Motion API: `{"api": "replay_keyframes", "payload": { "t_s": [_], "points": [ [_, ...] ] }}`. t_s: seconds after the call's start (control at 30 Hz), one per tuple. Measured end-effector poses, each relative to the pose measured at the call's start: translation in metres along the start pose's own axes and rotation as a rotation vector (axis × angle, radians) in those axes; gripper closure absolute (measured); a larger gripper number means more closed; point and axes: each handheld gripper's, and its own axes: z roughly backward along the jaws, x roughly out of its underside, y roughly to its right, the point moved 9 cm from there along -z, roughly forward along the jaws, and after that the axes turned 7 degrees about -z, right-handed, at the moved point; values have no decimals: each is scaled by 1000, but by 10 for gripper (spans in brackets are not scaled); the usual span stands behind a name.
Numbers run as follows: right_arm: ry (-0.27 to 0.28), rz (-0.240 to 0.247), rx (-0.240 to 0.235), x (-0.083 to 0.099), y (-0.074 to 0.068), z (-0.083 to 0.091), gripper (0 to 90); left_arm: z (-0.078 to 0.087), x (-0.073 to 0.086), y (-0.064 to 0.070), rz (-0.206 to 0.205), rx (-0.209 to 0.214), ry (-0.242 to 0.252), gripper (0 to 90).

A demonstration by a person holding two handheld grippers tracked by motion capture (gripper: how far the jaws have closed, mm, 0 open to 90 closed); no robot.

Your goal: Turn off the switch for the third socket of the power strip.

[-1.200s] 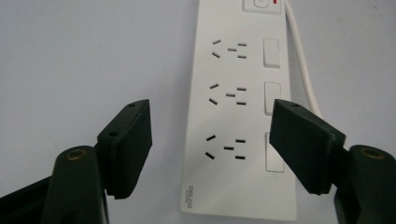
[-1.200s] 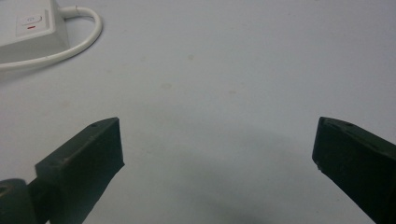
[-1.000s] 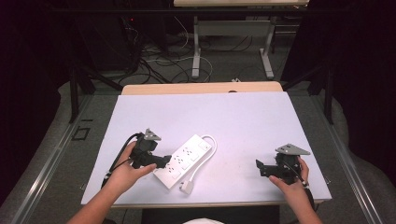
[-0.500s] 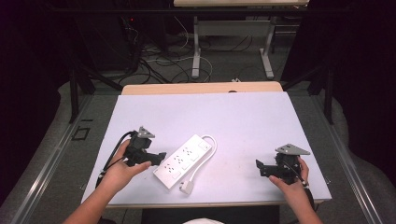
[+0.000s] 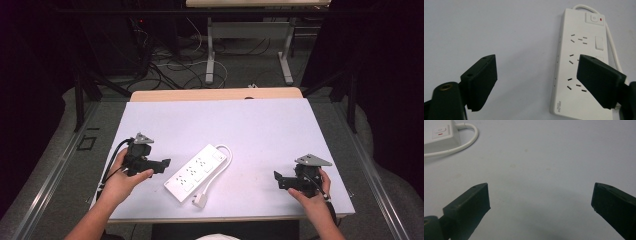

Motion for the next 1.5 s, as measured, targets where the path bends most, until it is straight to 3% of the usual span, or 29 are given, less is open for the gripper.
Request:
{"api": "replay_keyframes", "payload": {
  "t_s": [0.1,0.27,0.8,1.2,1.23,1.5],
  "points": [
    [0,3,-2,0,0,0,14,1,2,-6,23,0,18,136],
    [4,3,1,0,1,0,14,3,5,-14,56,-13,47,1],
    [9,-9,12,-2,5,1,14,4,18,-36,156,-24,130,1],
    [14,-25,26,-3,12,2,13,-5,37,-47,199,-44,158,0],
    [19,-28,32,-3,12,2,13,-5,39,-50,187,-55,158,1],
    [14,-31,32,-3,15,2,13,-10,55,-60,204,-96,156,0]
  ]
}}
